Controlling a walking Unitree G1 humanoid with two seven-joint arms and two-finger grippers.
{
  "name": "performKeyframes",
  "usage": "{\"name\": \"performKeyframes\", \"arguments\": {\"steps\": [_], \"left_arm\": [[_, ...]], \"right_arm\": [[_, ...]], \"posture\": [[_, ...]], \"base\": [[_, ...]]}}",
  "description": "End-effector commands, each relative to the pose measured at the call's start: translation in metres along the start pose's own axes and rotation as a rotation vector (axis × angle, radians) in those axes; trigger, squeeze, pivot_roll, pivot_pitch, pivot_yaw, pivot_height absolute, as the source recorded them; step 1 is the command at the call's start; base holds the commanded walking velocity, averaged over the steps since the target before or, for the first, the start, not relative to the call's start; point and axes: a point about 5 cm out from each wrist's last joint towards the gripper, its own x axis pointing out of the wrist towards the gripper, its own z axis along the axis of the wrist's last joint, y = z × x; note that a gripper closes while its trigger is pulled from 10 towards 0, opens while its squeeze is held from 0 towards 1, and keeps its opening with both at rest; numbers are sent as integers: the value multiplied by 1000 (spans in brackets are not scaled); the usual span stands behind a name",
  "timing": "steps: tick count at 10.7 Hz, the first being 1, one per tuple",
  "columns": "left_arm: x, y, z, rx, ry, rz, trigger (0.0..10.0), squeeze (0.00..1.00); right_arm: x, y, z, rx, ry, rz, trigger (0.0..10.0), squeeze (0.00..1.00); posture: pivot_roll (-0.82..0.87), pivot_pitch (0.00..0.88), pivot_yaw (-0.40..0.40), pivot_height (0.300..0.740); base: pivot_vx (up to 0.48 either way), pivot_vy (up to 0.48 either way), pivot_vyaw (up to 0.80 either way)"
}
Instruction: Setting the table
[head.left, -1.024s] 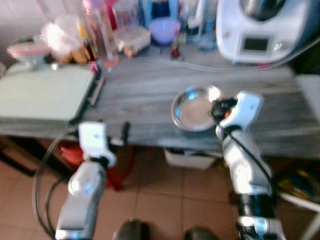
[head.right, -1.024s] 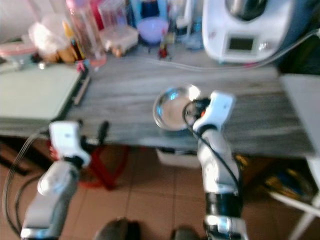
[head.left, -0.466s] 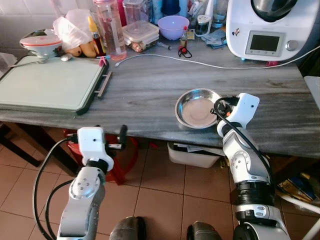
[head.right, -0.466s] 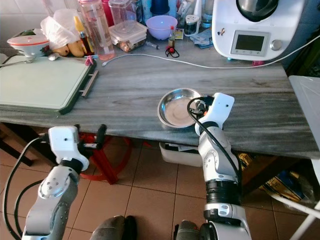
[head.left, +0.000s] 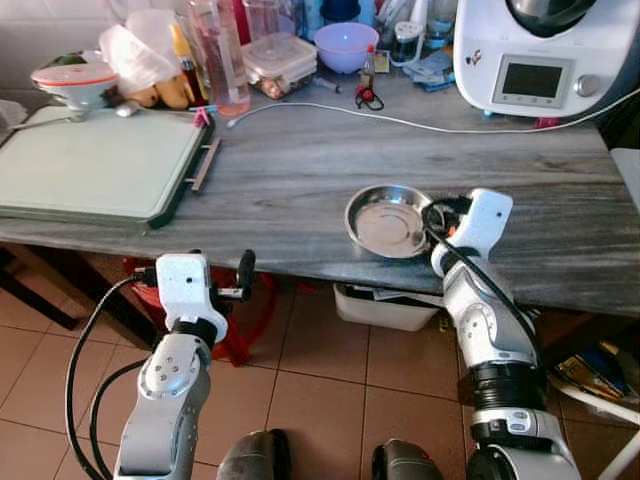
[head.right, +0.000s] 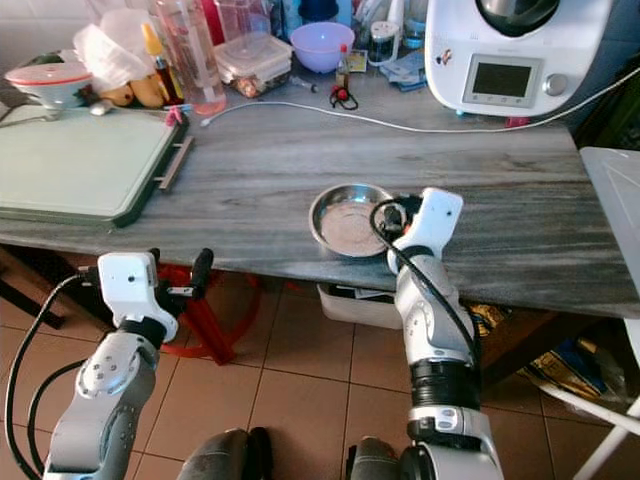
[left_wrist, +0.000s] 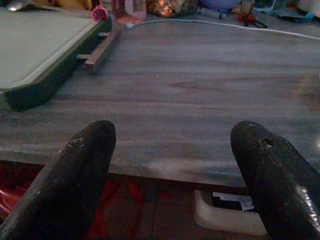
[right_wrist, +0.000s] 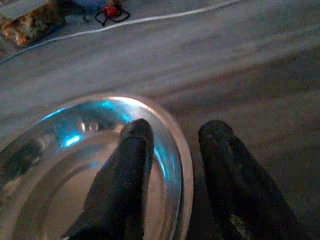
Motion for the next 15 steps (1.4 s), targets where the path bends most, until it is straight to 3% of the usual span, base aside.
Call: {"name": "performKeyframes", "arguments": {"steps": [1, 6, 15], "left_arm": [[-2, 1, 2, 13, -2, 4, 10000, 0], [-3, 2, 2, 13, 3, 6, 10000, 0], [-6, 3, 1, 0, 14, 4, 10000, 0]], "right_arm": [[-1, 5, 8, -21, -45, 15, 10000, 1000], [-15, 0, 17, -25, -88, 8, 10000, 1000], [-60, -1, 26, -226, -219, 35, 10000, 1000]], "posture": [[-19, 147, 61, 740], [-20, 155, 63, 740], [-24, 145, 61, 740]], "base": [[0, 0, 0], [0, 0, 0], [0, 0, 0]]}}
